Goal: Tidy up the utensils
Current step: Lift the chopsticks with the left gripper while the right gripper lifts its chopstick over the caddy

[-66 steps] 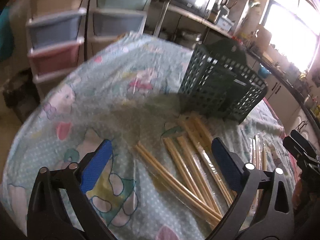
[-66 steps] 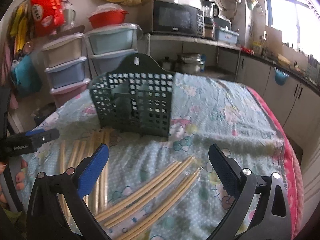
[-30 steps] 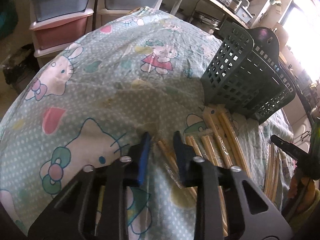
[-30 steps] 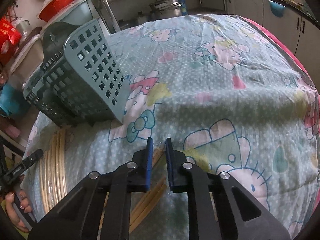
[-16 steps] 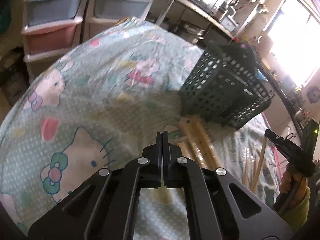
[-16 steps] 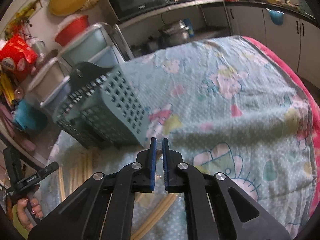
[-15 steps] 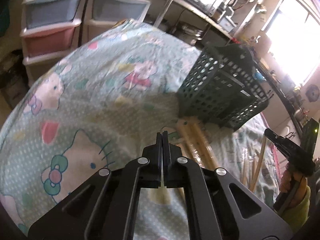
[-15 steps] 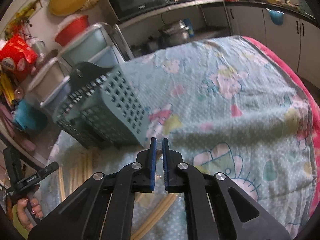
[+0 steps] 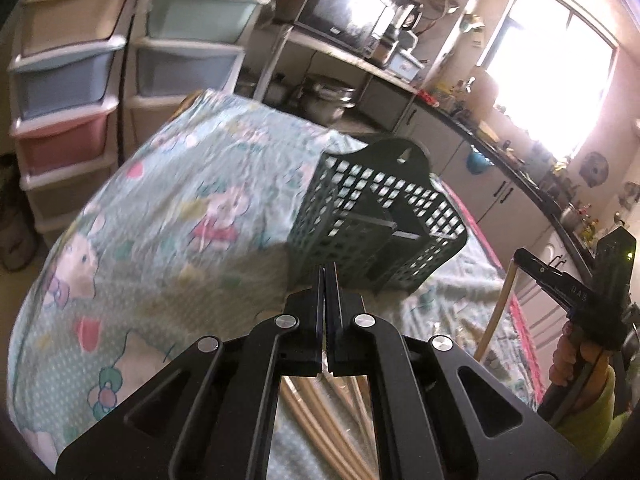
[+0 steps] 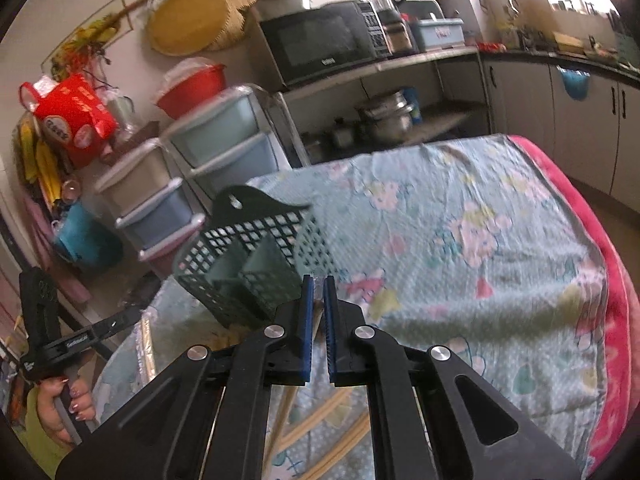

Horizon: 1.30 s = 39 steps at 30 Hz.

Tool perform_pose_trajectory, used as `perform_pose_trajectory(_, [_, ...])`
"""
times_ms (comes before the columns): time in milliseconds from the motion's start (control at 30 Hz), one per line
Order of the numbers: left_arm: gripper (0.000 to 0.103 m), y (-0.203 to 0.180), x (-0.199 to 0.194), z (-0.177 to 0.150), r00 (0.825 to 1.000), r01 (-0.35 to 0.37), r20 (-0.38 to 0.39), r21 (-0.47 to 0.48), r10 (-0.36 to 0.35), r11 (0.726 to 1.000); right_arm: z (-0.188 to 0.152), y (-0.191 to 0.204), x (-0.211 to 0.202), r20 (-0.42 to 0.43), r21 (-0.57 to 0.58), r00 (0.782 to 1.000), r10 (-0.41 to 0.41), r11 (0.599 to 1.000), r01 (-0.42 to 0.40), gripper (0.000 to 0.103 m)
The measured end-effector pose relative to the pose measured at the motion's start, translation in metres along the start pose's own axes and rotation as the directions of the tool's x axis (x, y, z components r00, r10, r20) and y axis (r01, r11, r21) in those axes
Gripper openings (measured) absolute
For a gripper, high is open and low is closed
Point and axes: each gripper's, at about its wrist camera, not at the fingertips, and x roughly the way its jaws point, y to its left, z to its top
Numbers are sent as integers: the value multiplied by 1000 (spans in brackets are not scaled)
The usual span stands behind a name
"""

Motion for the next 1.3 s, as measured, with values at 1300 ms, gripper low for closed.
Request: perform_pose_trajectory(1300, [0, -107, -39, 110, 959, 142, 207, 239, -194, 960, 72, 64, -52, 206, -170, 970, 131, 981, -96, 4])
